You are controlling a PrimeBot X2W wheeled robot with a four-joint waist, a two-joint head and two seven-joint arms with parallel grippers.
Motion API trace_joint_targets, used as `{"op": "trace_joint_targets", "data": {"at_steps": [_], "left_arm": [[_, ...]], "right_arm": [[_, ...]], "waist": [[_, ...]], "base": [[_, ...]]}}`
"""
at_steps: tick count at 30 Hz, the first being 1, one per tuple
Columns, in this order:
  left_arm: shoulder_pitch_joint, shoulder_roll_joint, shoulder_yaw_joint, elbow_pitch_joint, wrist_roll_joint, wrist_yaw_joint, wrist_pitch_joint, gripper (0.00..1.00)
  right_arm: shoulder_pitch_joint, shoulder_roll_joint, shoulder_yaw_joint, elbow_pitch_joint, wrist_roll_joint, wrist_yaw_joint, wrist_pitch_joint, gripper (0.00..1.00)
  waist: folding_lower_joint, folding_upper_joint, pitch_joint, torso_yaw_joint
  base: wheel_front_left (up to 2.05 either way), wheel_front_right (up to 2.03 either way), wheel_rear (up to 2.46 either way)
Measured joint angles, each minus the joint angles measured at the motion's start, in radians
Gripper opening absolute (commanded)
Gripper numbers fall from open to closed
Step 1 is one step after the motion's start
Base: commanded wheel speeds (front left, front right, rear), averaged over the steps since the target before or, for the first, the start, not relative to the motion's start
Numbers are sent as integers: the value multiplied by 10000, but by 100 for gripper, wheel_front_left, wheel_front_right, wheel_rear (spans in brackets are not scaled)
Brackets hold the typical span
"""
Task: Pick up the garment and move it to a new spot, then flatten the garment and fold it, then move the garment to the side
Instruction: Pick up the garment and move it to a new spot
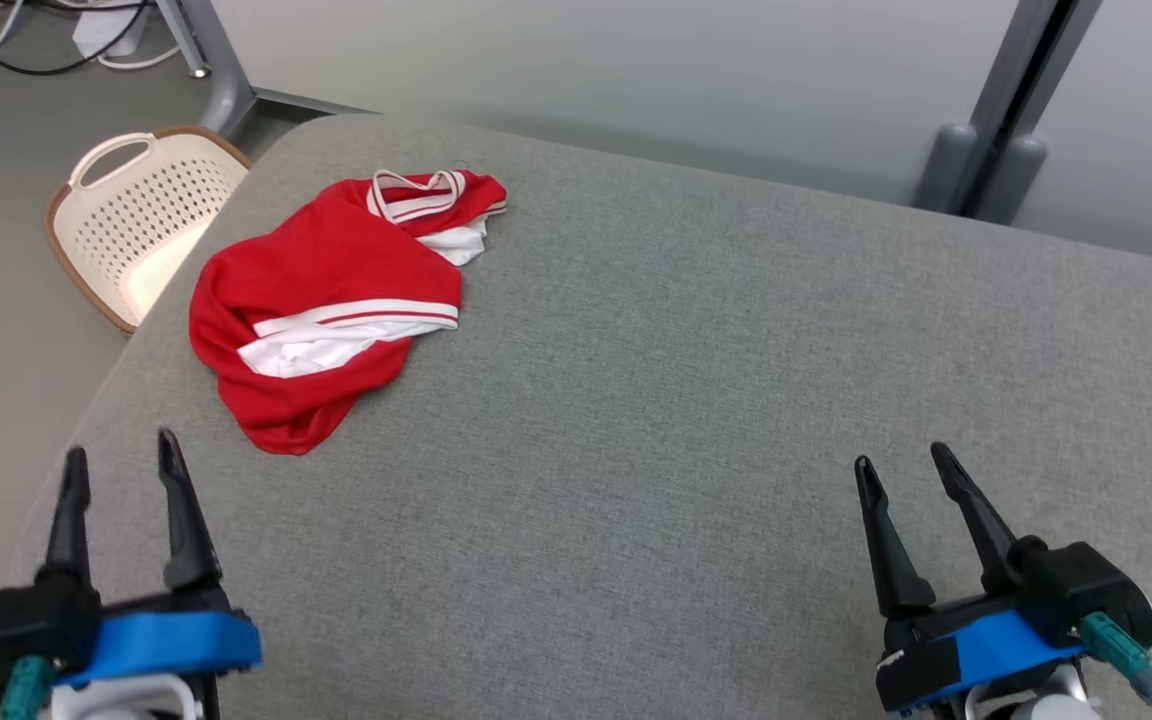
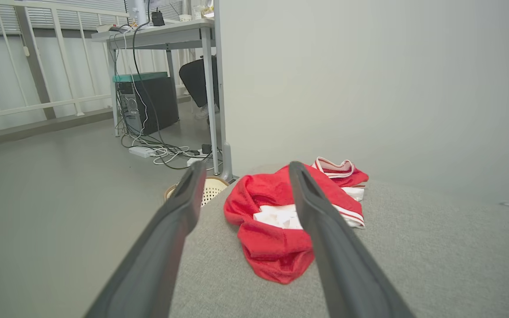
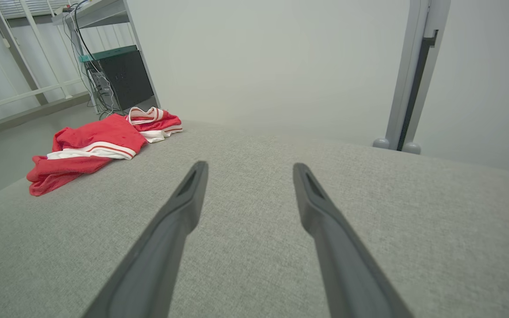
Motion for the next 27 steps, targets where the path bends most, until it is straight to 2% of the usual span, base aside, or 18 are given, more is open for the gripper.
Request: {"op": "trace_joint_targets", "data": {"at_steps": [7, 13, 22, 27], "left_arm": [[-1708, 345, 399, 351, -230, -198, 0, 100], [-3809, 1087, 892, 1256, -485, -355, 2, 100], [-6494, 2543, 1064, 3386, -479, -570, 0, 100], [-7591, 2957, 637, 5078, -541, -734, 186, 100]], "right_arm": [[-514, -59, 105, -748, -224, 0, 209, 100], [-922, -201, 176, -1672, -479, 0, 453, 100], [-1318, -228, 42, -3262, -779, 0, 823, 100], [-1329, -228, -104, -3751, -838, 0, 922, 100]], "waist": [[0, 0, 607, -425], [1, 0, 1451, -1015], [2, 0, 3050, -2033], [3, 0, 3895, -2451]], "base": [[0, 0, 0], [0, 0, 0], [0, 0, 0], [0, 0, 0]]}}
